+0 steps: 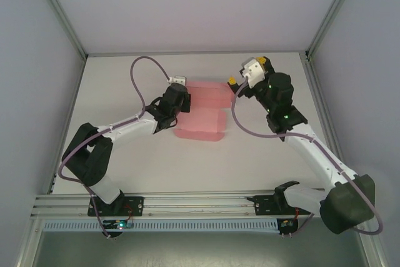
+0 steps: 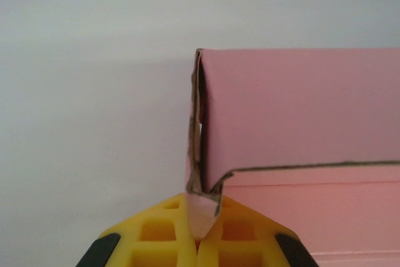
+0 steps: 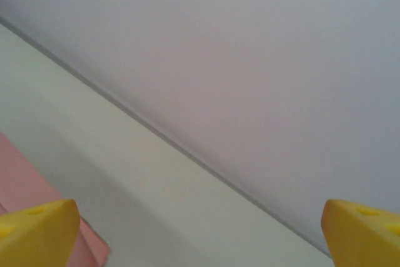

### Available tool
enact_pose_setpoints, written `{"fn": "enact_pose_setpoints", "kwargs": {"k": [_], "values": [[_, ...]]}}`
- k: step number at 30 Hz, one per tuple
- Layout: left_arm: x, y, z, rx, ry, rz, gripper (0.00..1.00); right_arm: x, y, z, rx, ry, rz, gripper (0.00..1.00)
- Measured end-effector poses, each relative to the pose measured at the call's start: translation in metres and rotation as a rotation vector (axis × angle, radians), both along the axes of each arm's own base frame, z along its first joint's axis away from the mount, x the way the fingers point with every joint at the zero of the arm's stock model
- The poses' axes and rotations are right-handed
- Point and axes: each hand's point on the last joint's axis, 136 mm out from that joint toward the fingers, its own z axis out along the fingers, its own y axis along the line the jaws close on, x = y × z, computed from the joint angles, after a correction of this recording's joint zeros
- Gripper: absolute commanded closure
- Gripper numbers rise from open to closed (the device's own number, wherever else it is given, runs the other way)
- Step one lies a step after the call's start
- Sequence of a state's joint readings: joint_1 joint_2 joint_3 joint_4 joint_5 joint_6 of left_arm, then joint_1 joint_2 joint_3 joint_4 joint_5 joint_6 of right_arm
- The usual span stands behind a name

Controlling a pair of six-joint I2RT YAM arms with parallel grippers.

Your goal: Assemble paper box

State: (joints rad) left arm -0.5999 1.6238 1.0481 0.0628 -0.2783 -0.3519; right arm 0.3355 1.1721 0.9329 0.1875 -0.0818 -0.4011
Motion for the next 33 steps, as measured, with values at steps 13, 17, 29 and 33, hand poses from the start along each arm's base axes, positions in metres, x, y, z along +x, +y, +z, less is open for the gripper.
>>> {"fn": "enact_pose_setpoints", "kwargs": {"k": [13,17,29,33], "values": [[-0.005,0.004,0.032,-0.049,-0.037,-0.018,1.00,0.027,0.016,-0.081,0.013,0.284,0.032,0.02],[-0.007,0.001,0.038,-0.065,-0.045,-0.032,1.00,0.031,0.028,-0.080,0.088,0.291,0.075,0.02],[-0.004,0.005,0.040,-0.135,-0.024,0.017,1.00,0.042,0.033,-0.068,0.294,0.265,0.072,0.02],[-0.003,0.013,0.037,-0.137,-0.004,0.042,1.00,0.027,0.017,-0.065,0.270,0.276,0.038,0.02]]}}
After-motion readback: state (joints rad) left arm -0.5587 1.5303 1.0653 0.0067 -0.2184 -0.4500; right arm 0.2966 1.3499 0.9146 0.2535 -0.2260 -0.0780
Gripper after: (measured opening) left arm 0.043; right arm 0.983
